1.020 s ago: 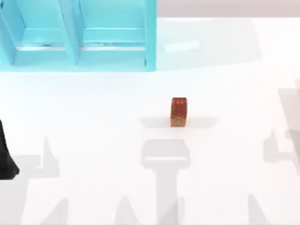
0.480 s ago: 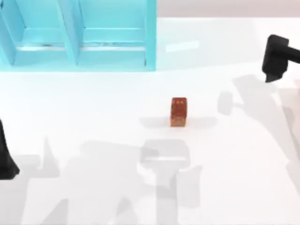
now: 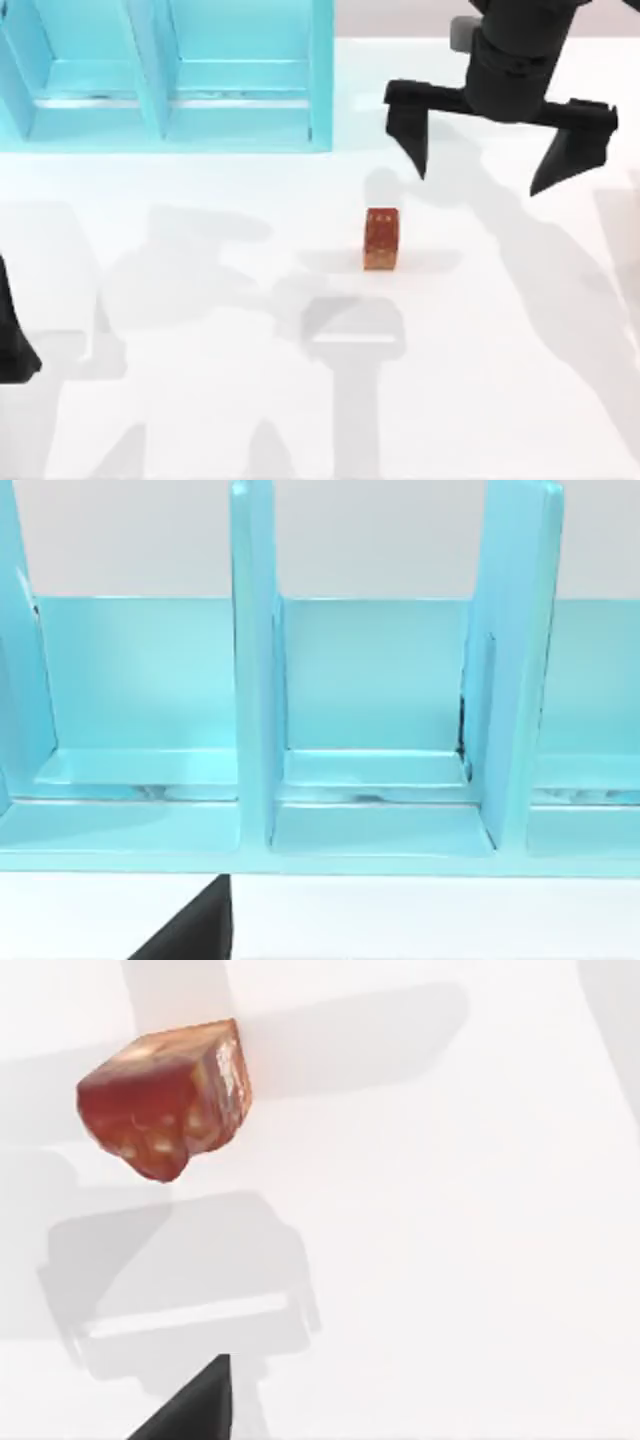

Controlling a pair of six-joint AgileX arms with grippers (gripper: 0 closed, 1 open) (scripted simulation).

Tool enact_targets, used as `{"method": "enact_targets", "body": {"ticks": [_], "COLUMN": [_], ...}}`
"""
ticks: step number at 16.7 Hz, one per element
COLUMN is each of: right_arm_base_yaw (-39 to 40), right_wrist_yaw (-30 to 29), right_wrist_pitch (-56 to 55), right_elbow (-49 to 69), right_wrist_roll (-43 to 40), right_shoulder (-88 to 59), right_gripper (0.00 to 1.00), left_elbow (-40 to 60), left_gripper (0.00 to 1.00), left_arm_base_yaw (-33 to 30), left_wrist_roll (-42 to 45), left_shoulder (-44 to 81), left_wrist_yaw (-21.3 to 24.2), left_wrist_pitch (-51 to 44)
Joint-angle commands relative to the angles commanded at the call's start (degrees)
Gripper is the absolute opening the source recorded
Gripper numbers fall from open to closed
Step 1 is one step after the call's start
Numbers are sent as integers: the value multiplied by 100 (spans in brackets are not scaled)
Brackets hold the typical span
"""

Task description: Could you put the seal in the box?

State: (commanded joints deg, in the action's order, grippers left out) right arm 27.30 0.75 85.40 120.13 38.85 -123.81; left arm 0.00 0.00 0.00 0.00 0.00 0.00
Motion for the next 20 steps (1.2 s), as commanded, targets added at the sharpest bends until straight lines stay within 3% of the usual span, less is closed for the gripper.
{"method": "enact_targets", "body": {"ticks": [5,9,20], "right_arm_base_yaw": [403,577,593], "right_wrist_yaw": [-60,-105,-114], "right_wrist_pitch": [538,690,296], "right_elbow": [1867,2657,2352], "right_wrist_roll": [-195,-376,-432], "right_shoulder": [-1465,-2063,-2096], "right_gripper": [100,100,100], "left_elbow": [0,0,0], "left_gripper": [100,100,100], "left_arm_base_yaw": [0,0,0], "left_wrist_roll": [0,0,0], "left_shoulder": [0,0,0], "left_wrist_yaw": [0,0,0], "left_wrist_pitch": [0,0,0]}}
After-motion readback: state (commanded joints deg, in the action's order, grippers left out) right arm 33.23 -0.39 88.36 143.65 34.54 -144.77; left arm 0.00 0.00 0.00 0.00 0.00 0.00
